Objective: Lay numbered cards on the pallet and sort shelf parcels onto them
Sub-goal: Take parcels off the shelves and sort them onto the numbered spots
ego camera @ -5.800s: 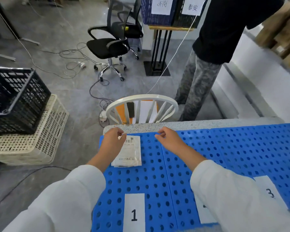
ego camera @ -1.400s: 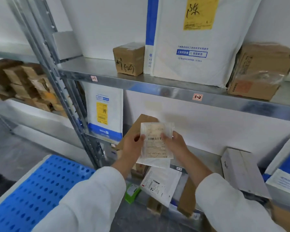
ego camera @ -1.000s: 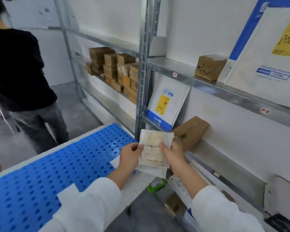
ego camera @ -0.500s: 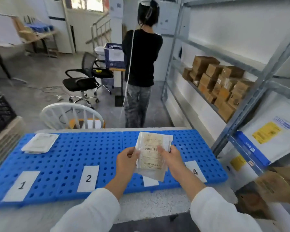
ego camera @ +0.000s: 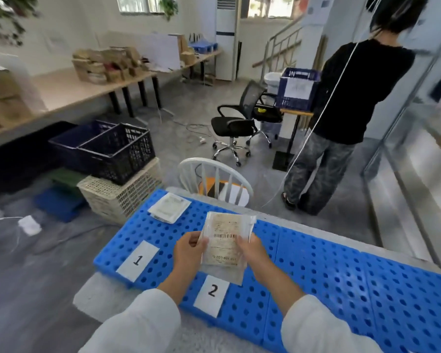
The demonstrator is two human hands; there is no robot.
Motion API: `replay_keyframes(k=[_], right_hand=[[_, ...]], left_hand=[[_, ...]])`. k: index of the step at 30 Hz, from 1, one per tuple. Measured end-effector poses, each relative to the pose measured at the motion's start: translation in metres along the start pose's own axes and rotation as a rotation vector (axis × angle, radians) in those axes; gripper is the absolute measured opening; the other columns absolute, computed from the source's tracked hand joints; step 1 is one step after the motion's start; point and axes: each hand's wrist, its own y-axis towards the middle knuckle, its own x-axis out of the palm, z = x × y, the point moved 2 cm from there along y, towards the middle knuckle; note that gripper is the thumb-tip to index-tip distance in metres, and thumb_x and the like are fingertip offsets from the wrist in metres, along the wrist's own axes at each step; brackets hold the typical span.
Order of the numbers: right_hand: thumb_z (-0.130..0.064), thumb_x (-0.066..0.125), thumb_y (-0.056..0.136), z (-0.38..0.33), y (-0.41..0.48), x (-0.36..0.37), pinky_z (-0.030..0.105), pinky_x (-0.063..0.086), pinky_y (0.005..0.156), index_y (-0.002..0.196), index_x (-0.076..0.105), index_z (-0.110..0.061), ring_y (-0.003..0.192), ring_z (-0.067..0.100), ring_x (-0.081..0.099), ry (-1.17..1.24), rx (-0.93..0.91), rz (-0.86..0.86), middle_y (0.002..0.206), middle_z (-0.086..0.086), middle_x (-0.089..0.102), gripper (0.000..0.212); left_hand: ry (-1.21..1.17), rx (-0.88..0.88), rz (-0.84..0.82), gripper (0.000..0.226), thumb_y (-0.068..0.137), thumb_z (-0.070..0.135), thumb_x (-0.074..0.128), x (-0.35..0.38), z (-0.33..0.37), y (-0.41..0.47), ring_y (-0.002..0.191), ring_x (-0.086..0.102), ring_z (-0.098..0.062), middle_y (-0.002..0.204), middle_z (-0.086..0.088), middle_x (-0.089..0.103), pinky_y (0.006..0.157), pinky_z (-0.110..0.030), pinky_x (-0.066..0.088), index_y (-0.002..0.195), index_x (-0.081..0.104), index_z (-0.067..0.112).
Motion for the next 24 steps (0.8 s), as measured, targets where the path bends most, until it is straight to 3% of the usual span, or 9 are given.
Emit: replay_keyframes(k=[4, 8, 16, 21, 24], right_hand=[[-0.019, 0.053, 0.098, -0.009, 0.035, 0.01, 0.03, 0.05, 0.08, 0.129, 0.045, -0.012, 0.108, 0.02, 0.057, -0.094, 0.03, -0.05, 0.124, 0.006, 0.058, 0.033], [-0.016, 0.053, 0.098, -0.019, 0.066, 0.012, 0.031, 0.048, 0.082, 0.129, 0.042, -0.01, 0.11, 0.021, 0.056, -0.128, 0.029, -0.069, 0.124, 0.006, 0.056, 0.033], [-0.019, 0.058, 0.093, -0.015, 0.108, 0.024, 0.02, 0.044, 0.057, 0.122, 0.037, -0.015, 0.088, 0.012, 0.055, -0.175, 0.107, -0.034, 0.113, 0.001, 0.055, 0.036], [-0.014, 0.059, 0.091, -0.018, 0.141, 0.053, 0.019, 0.043, 0.052, 0.118, 0.03, -0.018, 0.076, 0.005, 0.051, -0.197, 0.16, 0.034, 0.101, -0.004, 0.049, 0.04], [-0.013, 0.06, 0.091, -0.019, 0.16, 0.079, 0.016, 0.041, 0.047, 0.114, 0.03, -0.019, 0.075, 0.003, 0.05, -0.203, 0.188, 0.069, 0.098, -0.006, 0.049, 0.038]], left_hand=[[0.065, -0.046, 0.005, 0.016, 0.091, 0.019, 0.064, -0.003, 0.002, 0.037, 0.087, 0.063, -0.012, 0.097, 0.001, 0.068, 0.065, -0.016, 0.049, 0.105, 0.067, 0.013], [0.066, -0.047, 0.012, 0.015, 0.091, 0.018, 0.065, 0.003, 0.011, 0.066, 0.085, 0.063, -0.008, 0.097, 0.002, 0.068, 0.062, -0.011, 0.046, 0.105, 0.067, 0.014], [0.079, -0.088, -0.049, 0.012, 0.088, 0.02, 0.068, 0.015, -0.008, 0.109, 0.082, 0.06, 0.001, 0.09, 0.012, 0.065, 0.058, -0.008, 0.045, 0.1, 0.065, 0.019], [0.067, -0.079, -0.101, 0.012, 0.088, 0.02, 0.068, 0.013, -0.022, 0.149, 0.086, 0.061, -0.005, 0.094, 0.007, 0.066, 0.068, -0.012, 0.046, 0.1, 0.065, 0.018], [0.066, -0.072, -0.134, 0.009, 0.089, 0.019, 0.067, 0.002, -0.031, 0.177, 0.084, 0.059, -0.002, 0.093, 0.009, 0.064, 0.065, -0.011, 0.043, 0.096, 0.063, 0.022]])
